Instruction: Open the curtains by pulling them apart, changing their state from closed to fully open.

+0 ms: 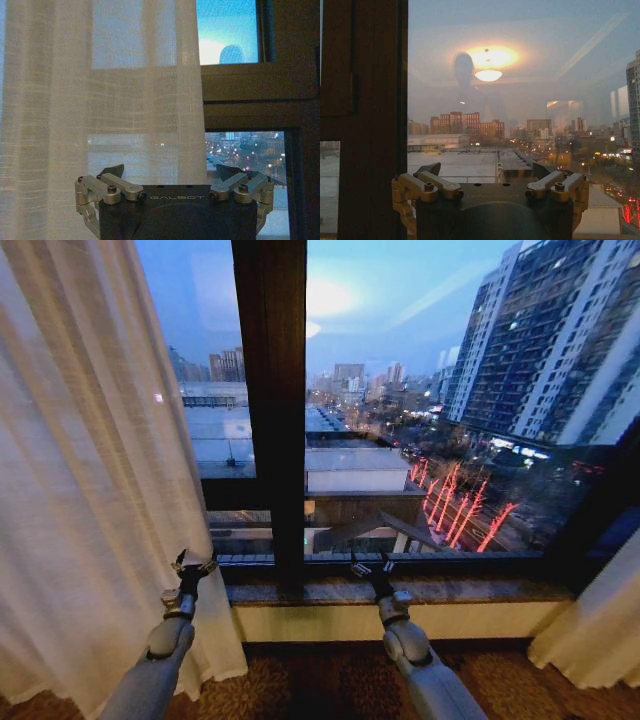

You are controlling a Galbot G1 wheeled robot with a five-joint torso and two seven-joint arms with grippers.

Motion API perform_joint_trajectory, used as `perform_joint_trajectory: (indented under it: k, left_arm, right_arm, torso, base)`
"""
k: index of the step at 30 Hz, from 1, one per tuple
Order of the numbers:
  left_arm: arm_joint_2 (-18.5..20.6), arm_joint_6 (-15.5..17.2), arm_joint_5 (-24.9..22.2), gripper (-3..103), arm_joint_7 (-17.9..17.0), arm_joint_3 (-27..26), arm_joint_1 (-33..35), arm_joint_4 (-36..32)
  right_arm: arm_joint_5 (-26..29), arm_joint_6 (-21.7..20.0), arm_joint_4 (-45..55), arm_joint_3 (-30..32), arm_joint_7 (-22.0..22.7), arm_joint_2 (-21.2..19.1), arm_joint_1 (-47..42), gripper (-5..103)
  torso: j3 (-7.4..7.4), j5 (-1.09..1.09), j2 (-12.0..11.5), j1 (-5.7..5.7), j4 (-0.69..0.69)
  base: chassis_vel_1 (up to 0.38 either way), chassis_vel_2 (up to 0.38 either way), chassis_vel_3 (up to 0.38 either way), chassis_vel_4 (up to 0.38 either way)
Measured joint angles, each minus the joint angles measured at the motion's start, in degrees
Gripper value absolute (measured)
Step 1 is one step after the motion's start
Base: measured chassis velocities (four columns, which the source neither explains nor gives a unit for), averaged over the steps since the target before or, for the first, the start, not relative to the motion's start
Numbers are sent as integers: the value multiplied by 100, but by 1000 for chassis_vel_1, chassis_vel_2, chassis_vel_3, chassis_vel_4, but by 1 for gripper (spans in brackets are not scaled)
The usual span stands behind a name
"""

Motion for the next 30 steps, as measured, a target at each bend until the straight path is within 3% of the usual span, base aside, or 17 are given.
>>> perform_joint_trajectory:
  k: [12,14,16,19,20,24,26,29,30]
  left_arm:
    - [194,32,-133,103,214,128,-590,585]
    - [155,6,-174,93,301,129,-578,589]
    - [148,-14,-174,93,318,128,-572,598]
    - [143,-93,-224,77,360,112,-534,638]
    - [143,-93,-224,77,360,112,-534,638]
    - [148,-132,-319,56,390,89,-494,640]
    - [146,-138,-332,56,393,82,-490,637]
    - [114,-146,-367,39,393,60,-462,594]
    - [114,-146,-367,39,393,60,-462,594]
  right_arm:
    - [0,0,0,0,0,0,0,100]
    - [0,0,0,0,0,0,0,100]
    - [0,0,0,0,0,0,0,100]
    - [0,0,0,0,0,0,0,100]
    - [0,0,0,0,0,0,0,100]
    - [0,0,0,0,0,0,0,100]
    - [0,0,0,0,0,0,0,100]
    - [0,0,0,0,0,0,0,100]
    - [0,0,0,0,0,0,0,100]
  torso:
    - [0,1,-1,1,0]
    - [0,1,0,0,-1]
    - [0,1,0,1,-1]
    - [0,1,-1,1,-1]
    - [0,1,-1,1,-1]
    - [0,0,-1,1,0]
    - [0,1,0,1,0]
    - [0,1,-1,1,0]
    - [0,1,-1,1,0]
  base:
    - [-10,15,20,-16]
    - [0,0,0,0]
    - [0,0,0,0]
    - [0,0,0,0]
    - [0,0,0,0]
    - [0,0,0,0]
    - [0,0,0,0]
    - [0,0,0,0]
    - [0,0,0,0]
